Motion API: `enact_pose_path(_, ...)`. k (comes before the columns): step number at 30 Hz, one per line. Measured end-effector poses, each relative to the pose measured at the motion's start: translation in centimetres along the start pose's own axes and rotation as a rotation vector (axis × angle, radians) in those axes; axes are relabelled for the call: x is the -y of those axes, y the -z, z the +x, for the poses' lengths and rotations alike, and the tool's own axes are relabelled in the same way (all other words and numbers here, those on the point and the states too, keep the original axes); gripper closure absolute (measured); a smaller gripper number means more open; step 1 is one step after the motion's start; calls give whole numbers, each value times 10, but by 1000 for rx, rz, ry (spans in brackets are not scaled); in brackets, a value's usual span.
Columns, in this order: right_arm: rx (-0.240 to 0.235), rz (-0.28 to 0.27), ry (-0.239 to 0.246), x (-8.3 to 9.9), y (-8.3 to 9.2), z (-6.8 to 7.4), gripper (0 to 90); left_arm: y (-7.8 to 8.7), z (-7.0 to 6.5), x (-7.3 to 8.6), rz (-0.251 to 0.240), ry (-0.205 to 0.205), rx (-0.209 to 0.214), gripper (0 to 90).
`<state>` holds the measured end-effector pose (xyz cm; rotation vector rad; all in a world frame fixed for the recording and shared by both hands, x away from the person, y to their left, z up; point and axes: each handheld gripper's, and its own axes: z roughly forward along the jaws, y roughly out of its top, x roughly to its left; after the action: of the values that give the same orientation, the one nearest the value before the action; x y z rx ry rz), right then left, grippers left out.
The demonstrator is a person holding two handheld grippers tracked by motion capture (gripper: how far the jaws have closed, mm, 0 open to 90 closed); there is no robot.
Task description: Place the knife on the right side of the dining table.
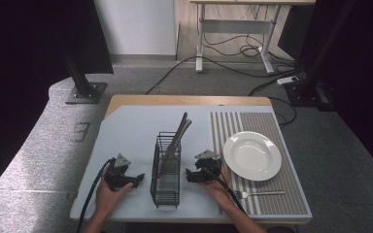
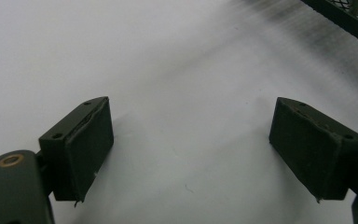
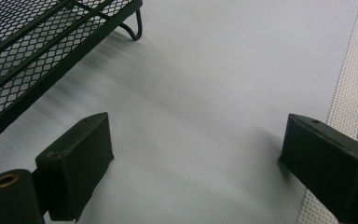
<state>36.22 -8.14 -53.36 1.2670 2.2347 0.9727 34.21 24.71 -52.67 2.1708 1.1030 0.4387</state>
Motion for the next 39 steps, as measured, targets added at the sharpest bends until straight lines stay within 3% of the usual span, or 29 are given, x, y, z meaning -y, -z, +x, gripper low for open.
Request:
enact_pose_path(5,25,-19,-9,0,2,0,97,0,0,0,0,-1,0,130)
enact_pose_path(8,-22,-33,-51,1,5,1,100,0,0,0,0,-1,0,130)
enact_pose_path(11,-18,-74,-35,-3,15,4,115,0,0,0,0,-1,0,130)
enact_pose_path(14,-44,-131,-41,-9,30,3,128,0,0,0,0,-1,-1,130)
enact_pose_path(19,-70,-156,-69,-15,42,-2,131,0,0,0,1,-1,0,130)
enact_pose_path(26,-94,-252,-103,-35,73,-16,137,0,0,0,0,0,0,130)
enact_pose_path(29,-101,-270,-104,-39,79,-18,139,0,0,0,-1,0,1,130)
enact_pose_path(30,-106,-300,-117,-44,83,-21,152,0,0,0,-1,-1,0,130)
enact_pose_path(39,-109,-354,-132,-67,91,-23,157,0,0,0,-2,0,0,130)
